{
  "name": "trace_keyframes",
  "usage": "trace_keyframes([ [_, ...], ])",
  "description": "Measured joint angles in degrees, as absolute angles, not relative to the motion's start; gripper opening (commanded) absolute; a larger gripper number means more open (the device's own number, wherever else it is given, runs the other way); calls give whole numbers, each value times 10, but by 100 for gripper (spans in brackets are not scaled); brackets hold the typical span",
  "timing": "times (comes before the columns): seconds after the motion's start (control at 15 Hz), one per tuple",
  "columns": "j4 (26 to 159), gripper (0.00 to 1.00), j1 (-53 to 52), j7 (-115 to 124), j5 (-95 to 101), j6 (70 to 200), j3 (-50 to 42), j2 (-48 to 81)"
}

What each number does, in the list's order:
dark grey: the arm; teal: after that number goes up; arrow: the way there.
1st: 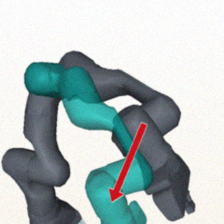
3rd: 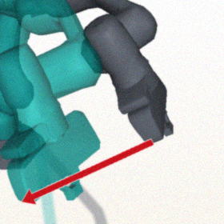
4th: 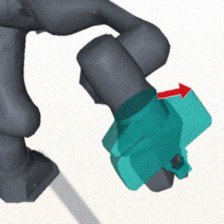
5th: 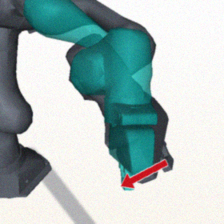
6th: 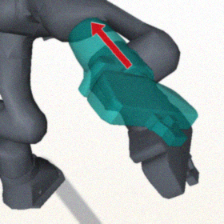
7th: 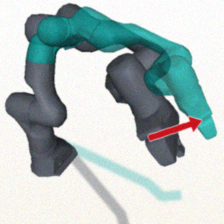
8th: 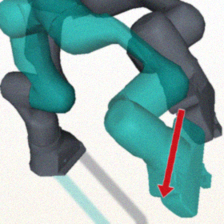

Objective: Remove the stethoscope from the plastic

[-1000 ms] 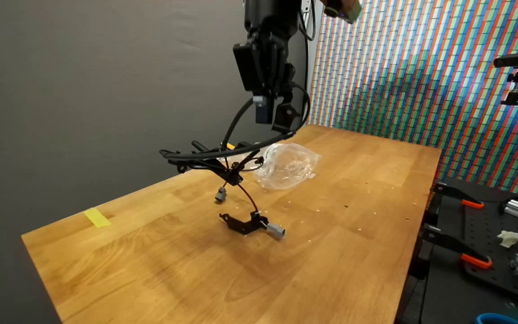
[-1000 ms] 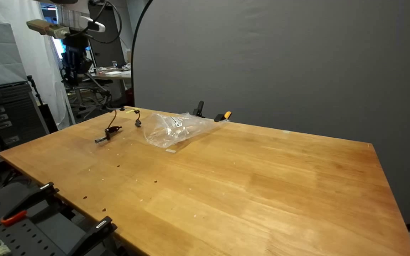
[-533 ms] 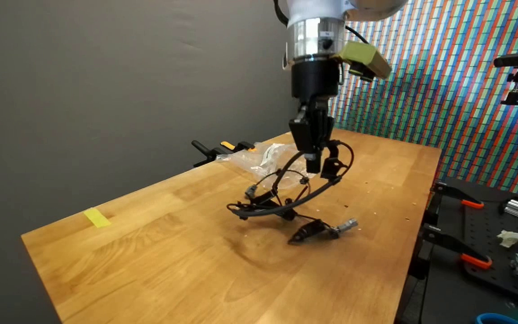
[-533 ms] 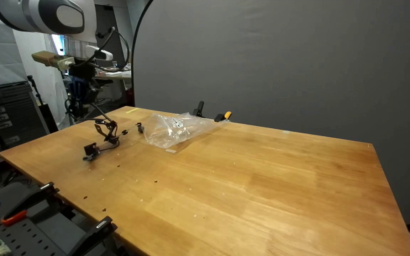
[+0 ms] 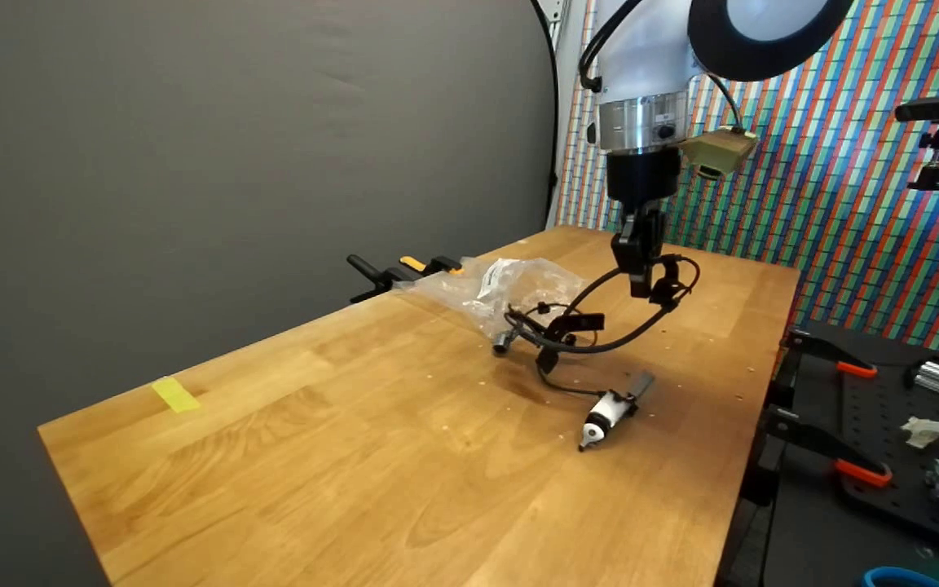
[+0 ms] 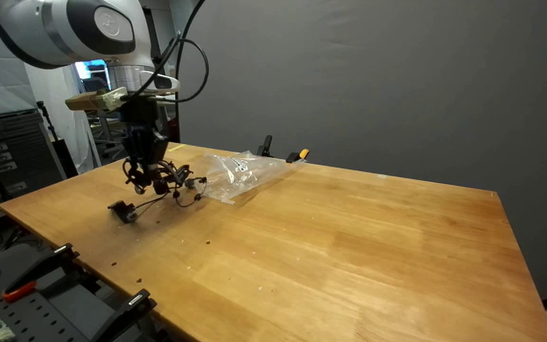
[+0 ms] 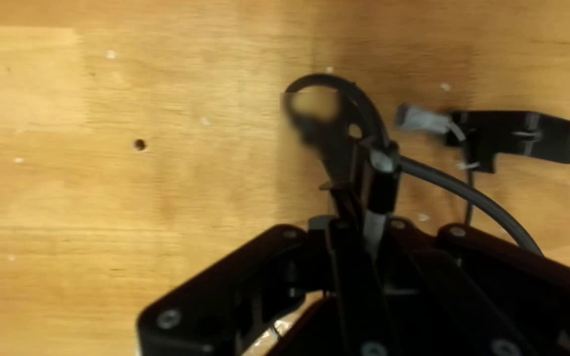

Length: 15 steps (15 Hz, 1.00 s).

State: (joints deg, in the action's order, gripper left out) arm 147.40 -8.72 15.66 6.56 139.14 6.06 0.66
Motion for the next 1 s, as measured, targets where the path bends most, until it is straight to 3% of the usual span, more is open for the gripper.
trace_keyframes([
  [0.4,1495,1,-28,253,283,1426,14,3],
  [0.47,1495,29,-22,279,321,1433,10,4],
  [0.6,1493,36,-13,337,391,1442,2,7],
  [1.0,1475,83,-6,460,489,1444,-6,6],
])
